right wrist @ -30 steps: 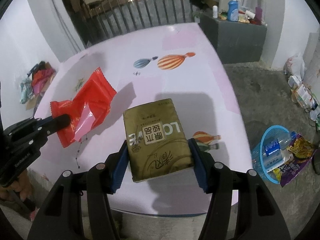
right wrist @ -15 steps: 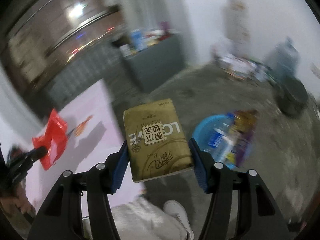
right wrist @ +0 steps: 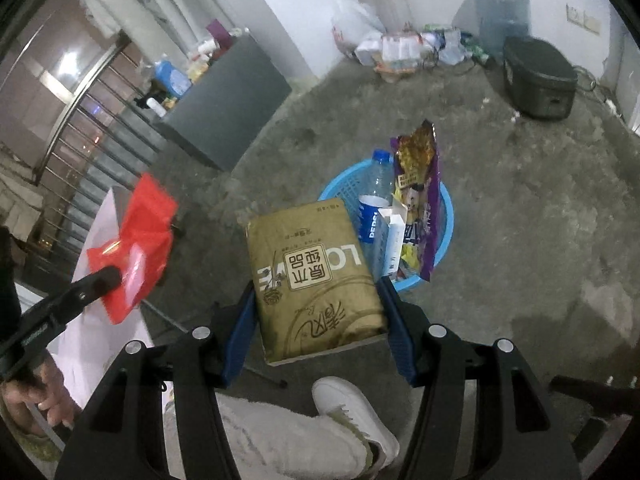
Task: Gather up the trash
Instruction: 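Carry the red wrapper and gold packet to the blue wastebasket and open both tools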
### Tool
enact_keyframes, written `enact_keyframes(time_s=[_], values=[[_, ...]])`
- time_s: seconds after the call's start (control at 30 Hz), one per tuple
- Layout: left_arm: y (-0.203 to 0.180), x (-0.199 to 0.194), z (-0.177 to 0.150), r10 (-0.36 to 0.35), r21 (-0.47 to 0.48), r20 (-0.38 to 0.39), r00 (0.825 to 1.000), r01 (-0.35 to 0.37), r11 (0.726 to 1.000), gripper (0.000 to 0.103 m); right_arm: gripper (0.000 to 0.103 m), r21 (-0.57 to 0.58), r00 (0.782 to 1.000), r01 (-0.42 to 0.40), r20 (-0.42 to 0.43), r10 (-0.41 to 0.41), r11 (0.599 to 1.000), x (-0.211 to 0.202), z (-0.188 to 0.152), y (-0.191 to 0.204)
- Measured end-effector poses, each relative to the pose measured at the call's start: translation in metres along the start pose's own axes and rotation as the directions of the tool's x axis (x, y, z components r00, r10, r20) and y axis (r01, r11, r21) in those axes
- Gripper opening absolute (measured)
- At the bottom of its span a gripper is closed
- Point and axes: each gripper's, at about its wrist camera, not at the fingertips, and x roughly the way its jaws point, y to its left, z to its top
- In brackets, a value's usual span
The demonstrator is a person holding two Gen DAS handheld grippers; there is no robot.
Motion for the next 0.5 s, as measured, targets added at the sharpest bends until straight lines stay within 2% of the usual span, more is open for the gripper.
enact_keyframes(time_s=[0.2,0.27,0.3,0.33,0.43,0.5], values=[[0.001,0.073,0.044,0.021,0.004,-0.086,0.996,-0.021,1.000,0.010,0.058,0.021,1.000,0.004,-0.004,-0.004,1.000,0.044,0.040,-0.012],[0.001,0.101,0.055,0.012,0.003,-0.110,0.994,-0.012,1.000,0.025,0.059,0.021,1.000,0.012,0.004,-0.012,1.000,0.063,0.053,-0.016],[0.002,0.113,0.061,0.007,-0.003,-0.121,0.993,-0.007,1.000,0.047,0.063,0.019,1.000,0.026,0.003,-0.026,0.999,0.079,0.059,-0.019],[0.002,0.126,0.065,0.011,-0.010,-0.128,0.992,-0.012,1.000,0.059,0.068,0.020,0.999,0.038,-0.002,-0.038,0.999,0.090,0.063,-0.022],[0.003,0.141,0.071,0.024,-0.024,-0.133,0.991,-0.028,0.999,0.059,0.068,0.030,0.995,0.097,-0.036,-0.096,0.995,0.120,0.068,-0.032],[0.006,0.138,0.071,0.013,-0.035,-0.129,0.992,-0.018,0.999,0.061,0.068,0.060,0.995,0.095,-0.038,-0.093,0.994,0.124,0.066,-0.039]])
